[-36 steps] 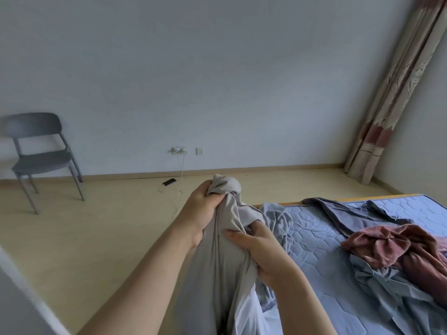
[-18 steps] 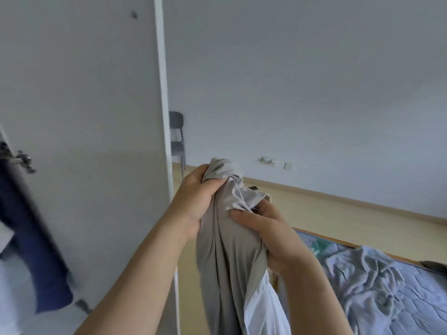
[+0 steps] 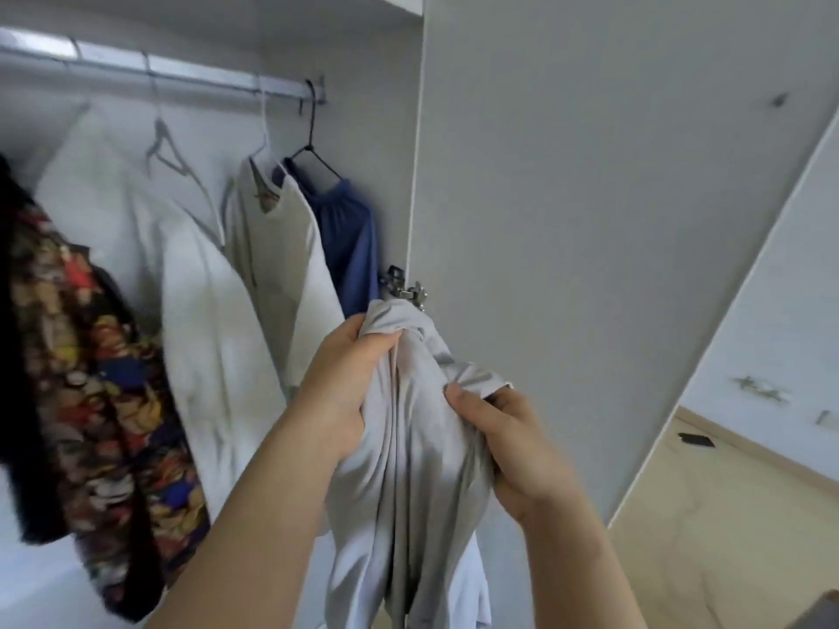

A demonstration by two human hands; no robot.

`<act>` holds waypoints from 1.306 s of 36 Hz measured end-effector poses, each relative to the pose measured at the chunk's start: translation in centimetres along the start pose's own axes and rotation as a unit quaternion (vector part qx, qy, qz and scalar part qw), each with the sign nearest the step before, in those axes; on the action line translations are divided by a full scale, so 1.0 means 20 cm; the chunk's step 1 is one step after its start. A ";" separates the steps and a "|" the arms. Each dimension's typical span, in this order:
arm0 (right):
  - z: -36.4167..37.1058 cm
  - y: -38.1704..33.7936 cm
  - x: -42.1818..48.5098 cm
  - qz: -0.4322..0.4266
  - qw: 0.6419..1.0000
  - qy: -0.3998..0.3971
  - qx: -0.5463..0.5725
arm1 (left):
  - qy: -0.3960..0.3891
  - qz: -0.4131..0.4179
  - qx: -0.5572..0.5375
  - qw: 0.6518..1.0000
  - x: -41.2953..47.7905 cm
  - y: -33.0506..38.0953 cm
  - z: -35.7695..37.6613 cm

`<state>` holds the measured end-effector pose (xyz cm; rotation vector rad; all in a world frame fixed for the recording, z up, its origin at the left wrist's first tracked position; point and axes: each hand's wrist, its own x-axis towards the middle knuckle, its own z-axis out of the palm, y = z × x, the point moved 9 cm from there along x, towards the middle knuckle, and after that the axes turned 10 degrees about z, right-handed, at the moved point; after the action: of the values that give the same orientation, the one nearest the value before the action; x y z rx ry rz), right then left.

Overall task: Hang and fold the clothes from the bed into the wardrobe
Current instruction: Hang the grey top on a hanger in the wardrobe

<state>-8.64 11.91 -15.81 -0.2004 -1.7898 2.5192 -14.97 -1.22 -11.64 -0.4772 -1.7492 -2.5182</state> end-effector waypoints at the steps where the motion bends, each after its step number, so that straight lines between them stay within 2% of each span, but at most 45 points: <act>1: 0.03 0.03 0.05 0.002 1.000 0.021 -0.004 | 0.014 -0.002 0.006 1.000 0.01 0.02 -0.10; 5: 0.17 0.12 0.18 0.016 0.997 0.071 -0.006 | 0.067 -0.017 0.041 0.997 0.00 0.05 -0.47; 10: 0.39 0.18 0.32 0.012 0.998 0.067 -0.016 | 0.136 -0.061 0.085 0.985 -0.06 0.06 -0.85; 12: 0.47 0.22 0.37 0.020 0.998 0.054 -0.011 | 0.153 -0.057 0.150 0.975 -0.09 0.08 -0.97; 14: 0.55 0.26 0.40 0.035 0.999 0.037 0.001 | 0.165 -0.025 0.279 0.946 -0.11 0.13 -1.08; 18: 0.73 0.31 0.48 0.051 0.998 -0.023 0.013 | 0.203 0.026 0.493 0.846 -0.16 0.26 -1.30; 22: 0.80 0.31 0.57 0.060 0.997 -0.042 0.022 | 0.215 -0.038 0.564 0.797 -0.17 0.28 -1.46; 25: 0.82 0.27 0.65 0.055 0.997 -0.051 0.026 | 0.265 -0.107 0.592 0.754 -0.23 0.30 -1.60; 27: 0.83 0.25 0.69 0.050 0.996 -0.063 0.030 | 0.300 -0.121 0.586 0.743 -0.27 0.33 -1.68; 28: 0.83 0.24 0.71 0.047 0.996 -0.065 0.029 | 0.312 -0.117 0.570 0.751 -0.28 0.34 -1.71; 30: 0.81 0.23 0.74 0.045 0.997 -0.059 0.024 | 0.330 -0.098 0.489 0.801 -0.28 0.34 -1.72; 32: 0.81 0.23 0.77 0.049 0.997 -0.055 0.018 | 0.352 -0.108 0.356 0.859 -0.28 0.29 -1.69; 35: 0.83 0.26 0.80 0.063 0.996 -0.067 0.017 | 0.367 -0.108 0.162 0.910 -0.26 0.24 -1.62; 38: 0.82 0.26 0.83 0.073 0.994 -0.074 0.017 | 0.352 -0.050 0.054 0.933 -0.20 0.27 -1.54; 42: 0.78 0.24 0.89 0.072 0.994 -0.078 -0.009 | 0.291 0.025 -0.054 0.955 -0.07 0.30 -1.38; 47: 0.72 0.16 0.95 0.056 0.993 -0.086 -0.049 | 0.265 0.052 -0.098 0.958 0.08 0.34 -1.23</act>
<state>-29.19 -0.59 -15.57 -0.0906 -2.0226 2.5983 -20.77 -26.17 -12.79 0.1030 -1.2545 -2.4449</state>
